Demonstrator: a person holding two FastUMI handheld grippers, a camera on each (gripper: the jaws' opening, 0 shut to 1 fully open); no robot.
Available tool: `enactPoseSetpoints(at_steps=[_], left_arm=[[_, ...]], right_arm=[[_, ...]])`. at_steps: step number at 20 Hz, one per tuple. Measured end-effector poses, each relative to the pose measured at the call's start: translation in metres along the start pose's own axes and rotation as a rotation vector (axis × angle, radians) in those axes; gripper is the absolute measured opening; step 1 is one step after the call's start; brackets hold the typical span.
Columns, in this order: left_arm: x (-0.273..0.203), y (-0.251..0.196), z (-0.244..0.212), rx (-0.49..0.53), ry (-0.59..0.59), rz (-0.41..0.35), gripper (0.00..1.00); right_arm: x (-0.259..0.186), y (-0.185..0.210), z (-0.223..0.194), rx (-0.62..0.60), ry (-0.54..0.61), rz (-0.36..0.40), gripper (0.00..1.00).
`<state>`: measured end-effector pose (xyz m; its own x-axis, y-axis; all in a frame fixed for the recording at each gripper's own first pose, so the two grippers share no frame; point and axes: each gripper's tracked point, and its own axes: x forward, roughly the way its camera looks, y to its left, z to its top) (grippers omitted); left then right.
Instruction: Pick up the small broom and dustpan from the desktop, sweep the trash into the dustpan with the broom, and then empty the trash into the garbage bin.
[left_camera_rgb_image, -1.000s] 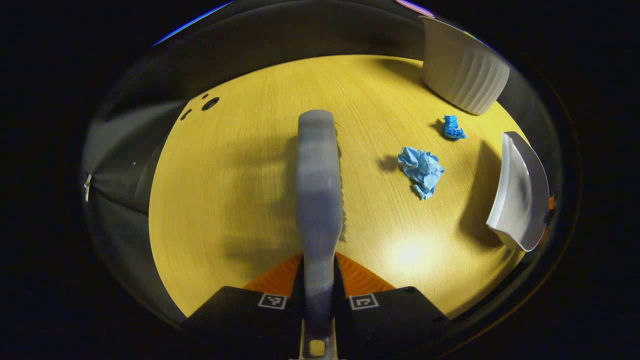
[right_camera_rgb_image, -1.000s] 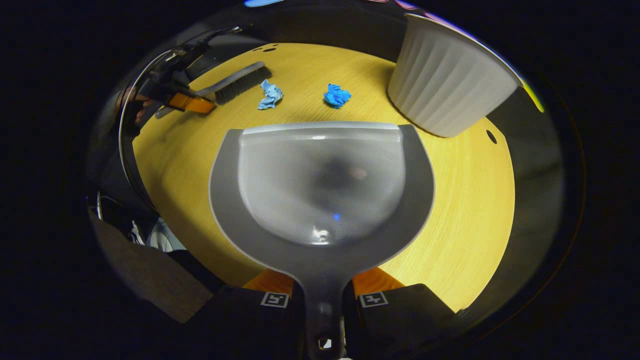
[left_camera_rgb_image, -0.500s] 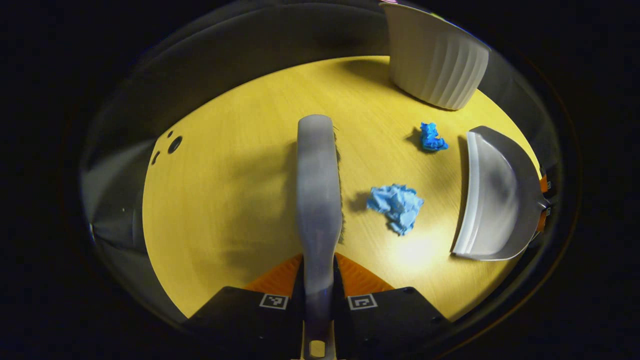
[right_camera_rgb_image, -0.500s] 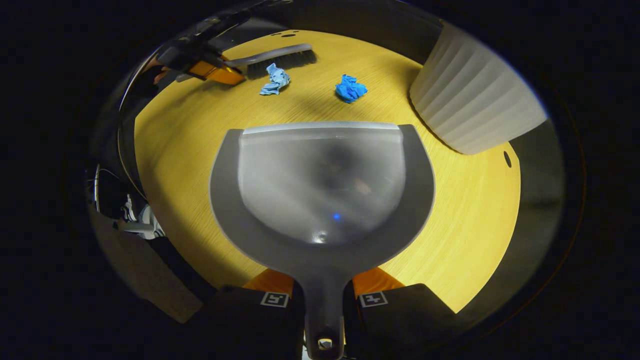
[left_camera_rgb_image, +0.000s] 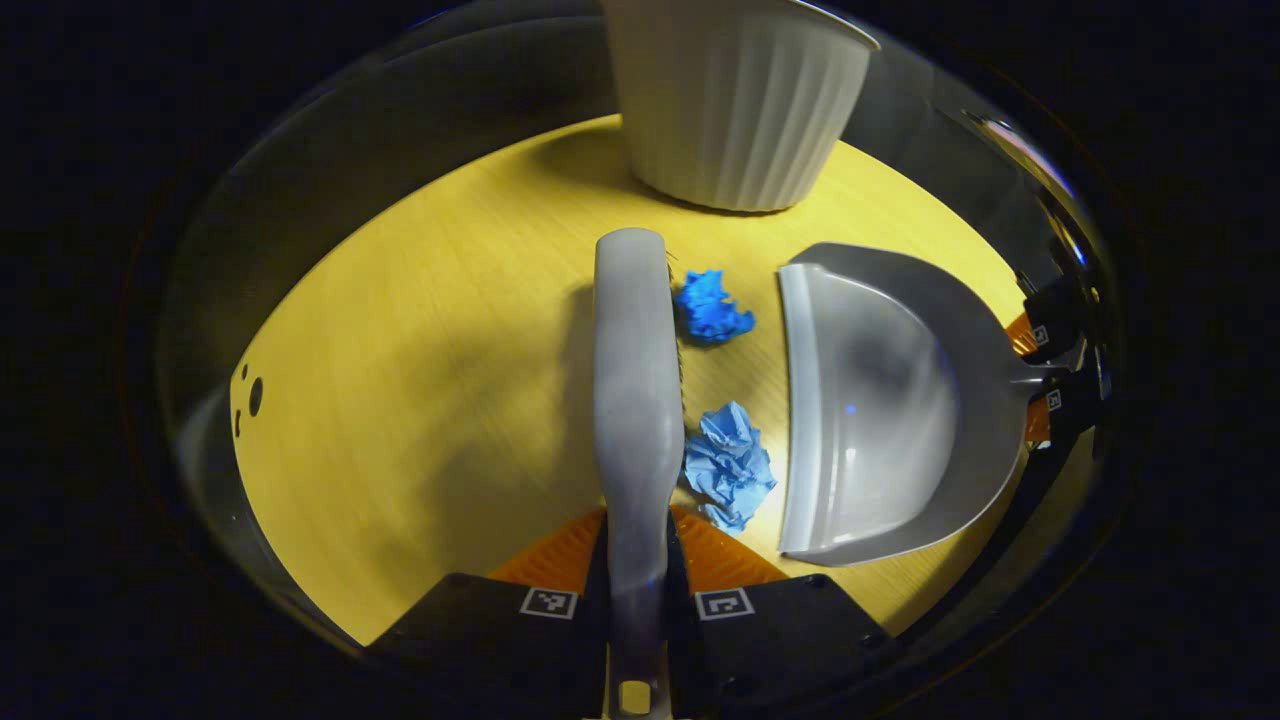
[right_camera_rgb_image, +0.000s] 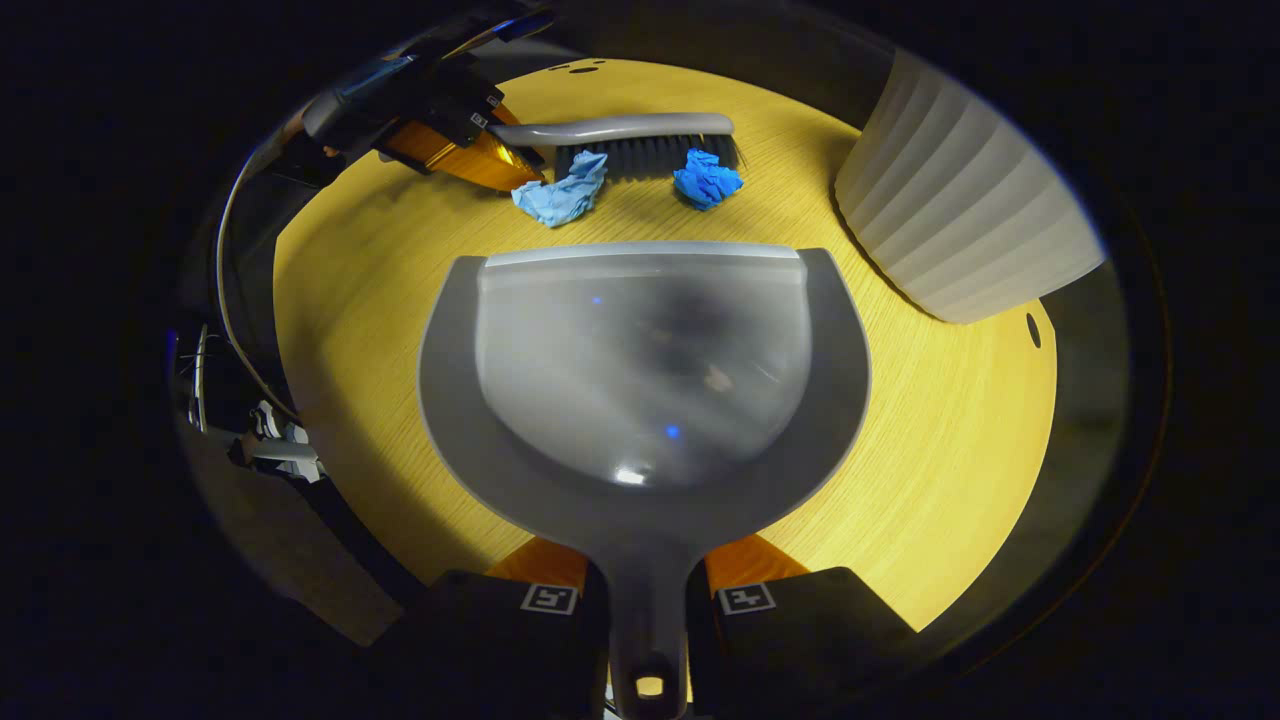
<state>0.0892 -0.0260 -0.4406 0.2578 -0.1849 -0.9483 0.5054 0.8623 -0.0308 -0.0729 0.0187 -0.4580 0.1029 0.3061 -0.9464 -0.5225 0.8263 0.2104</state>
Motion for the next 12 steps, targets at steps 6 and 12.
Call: enactPoseSetpoints(at_steps=[6, 12], left_arm=[[-0.012, -0.052, 0.008, -0.011, -0.008, -0.126, 0.28], [-0.024, -0.065, 0.015, -0.062, -0.033, -0.186, 0.28]], right_arm=[[0.001, -0.002, 0.000, 0.009, -0.008, 0.002, 0.36], [-0.001, -0.006, 0.002, 0.005, -0.037, -0.026, 0.36]])
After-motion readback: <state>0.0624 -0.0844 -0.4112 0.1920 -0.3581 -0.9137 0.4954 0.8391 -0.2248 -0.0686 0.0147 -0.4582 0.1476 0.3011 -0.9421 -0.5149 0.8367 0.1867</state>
